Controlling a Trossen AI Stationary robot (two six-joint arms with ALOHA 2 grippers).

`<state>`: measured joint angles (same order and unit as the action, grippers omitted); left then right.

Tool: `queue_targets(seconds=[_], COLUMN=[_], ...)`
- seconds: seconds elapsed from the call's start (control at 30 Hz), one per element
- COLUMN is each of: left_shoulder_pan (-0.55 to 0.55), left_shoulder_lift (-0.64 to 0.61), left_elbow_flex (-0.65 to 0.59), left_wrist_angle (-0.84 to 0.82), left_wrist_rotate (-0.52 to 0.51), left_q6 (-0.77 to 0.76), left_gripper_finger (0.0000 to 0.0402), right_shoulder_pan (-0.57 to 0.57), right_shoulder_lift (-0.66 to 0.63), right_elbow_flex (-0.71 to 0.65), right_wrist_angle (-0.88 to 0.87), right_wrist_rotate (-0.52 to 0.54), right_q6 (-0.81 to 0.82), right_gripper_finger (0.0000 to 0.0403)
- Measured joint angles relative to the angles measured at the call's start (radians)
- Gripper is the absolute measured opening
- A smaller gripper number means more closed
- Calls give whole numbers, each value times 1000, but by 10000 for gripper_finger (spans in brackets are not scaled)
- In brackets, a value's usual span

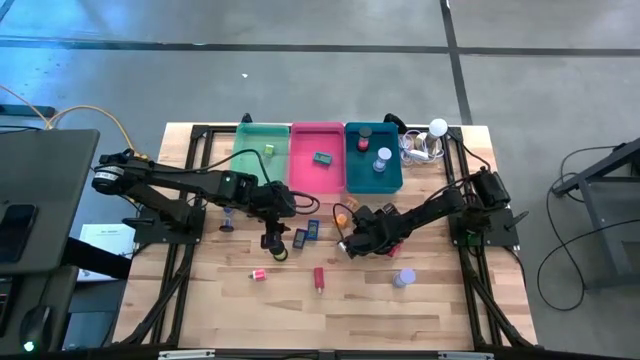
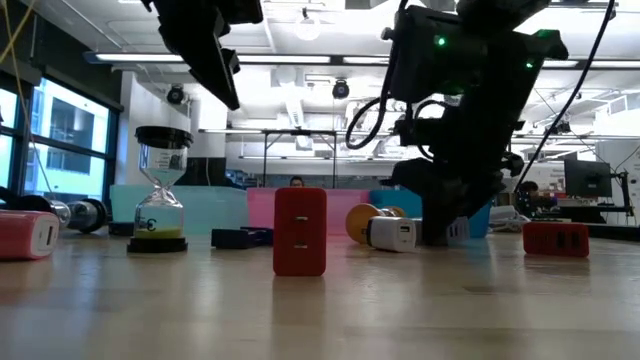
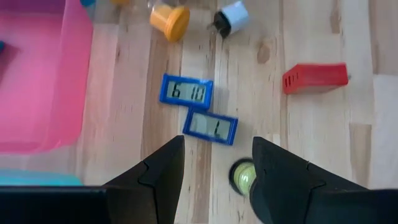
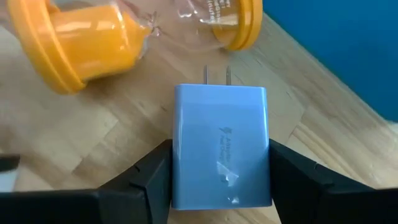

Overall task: Pick & Place Office items
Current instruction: Put the purple adapter into the green bin

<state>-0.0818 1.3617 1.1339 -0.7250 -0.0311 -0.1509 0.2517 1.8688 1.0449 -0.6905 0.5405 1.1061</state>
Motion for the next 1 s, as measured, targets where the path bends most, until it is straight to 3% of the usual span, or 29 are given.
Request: queue_targets(seconds=[0.2,0.43,0.73,1.0], left_shoulder_pan=[0,2,-39,-129], left_shoulder_lift=[0,12,83,107], left_elbow_flex=[0,-1,-10,-11], left_wrist_angle=[52,144,406,599], left_wrist_rotate=[-1,-87,-90,-323], left_q6=[46,269,580,763], left_gripper_finger=[181,181,181,181], right_shoulder_pan=[46,115,183,178], right_shoulder_lift=[-69,-214,-381,-418], right_elbow_flex=[-1,-1,1,1], right_wrist_angle=[-6,-10,136,267], right_wrist_rotate=[11,85,134,75], right_q6=[-34,-91,-272,-402], right_gripper_finger=[201,201,201,201])
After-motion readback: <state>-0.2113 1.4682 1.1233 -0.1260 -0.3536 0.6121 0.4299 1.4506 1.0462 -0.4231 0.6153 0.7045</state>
